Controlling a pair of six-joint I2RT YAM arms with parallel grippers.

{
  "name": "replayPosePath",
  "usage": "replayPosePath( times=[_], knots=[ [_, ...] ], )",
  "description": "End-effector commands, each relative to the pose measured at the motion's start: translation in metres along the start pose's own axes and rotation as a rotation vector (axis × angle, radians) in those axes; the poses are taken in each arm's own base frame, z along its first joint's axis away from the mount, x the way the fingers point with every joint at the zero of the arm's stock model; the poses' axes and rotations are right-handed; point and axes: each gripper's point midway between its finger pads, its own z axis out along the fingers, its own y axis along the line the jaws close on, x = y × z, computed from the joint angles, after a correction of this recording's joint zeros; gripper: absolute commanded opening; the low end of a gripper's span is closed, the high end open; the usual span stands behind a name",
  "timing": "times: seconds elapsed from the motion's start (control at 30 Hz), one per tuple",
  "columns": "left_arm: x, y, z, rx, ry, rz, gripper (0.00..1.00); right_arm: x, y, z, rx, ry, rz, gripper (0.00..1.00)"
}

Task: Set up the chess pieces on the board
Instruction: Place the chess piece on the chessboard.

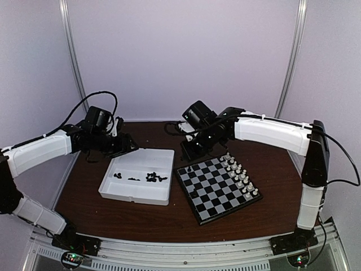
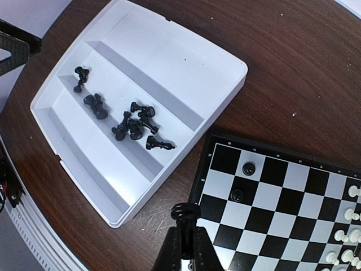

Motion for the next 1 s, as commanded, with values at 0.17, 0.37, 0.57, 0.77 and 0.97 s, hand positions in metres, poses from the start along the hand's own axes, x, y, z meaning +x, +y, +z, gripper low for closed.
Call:
replayPosePath(
  times=[0.17, 0.37, 0.57, 0.77, 0.97],
  knots=[
    [-0.005, 0.013, -0.021, -0.107, -0.016, 0.238, 0.61, 0.024, -0.021, 0.034, 0.138, 0.187, -0.059, 0.01],
    [-0.002, 0.019, -0.025, -0.138, -0.009, 0.264, 0.61, 0.028, -0.031, 0.062, 0.189, 0.229, -0.077, 0.01],
    [0.001, 0.022, -0.023, -0.144, 0.003, 0.266, 0.61, 0.033, -0.037, 0.082, 0.211, 0.262, -0.089, 0.01],
    [0.003, 0.024, -0.021, -0.149, 0.012, 0.266, 0.61, 0.035, -0.041, 0.087, 0.228, 0.272, -0.095, 0.04],
    [0.004, 0.025, -0.017, -0.152, 0.022, 0.266, 0.61, 0.039, -0.042, 0.088, 0.236, 0.288, -0.090, 0.06]
  ],
)
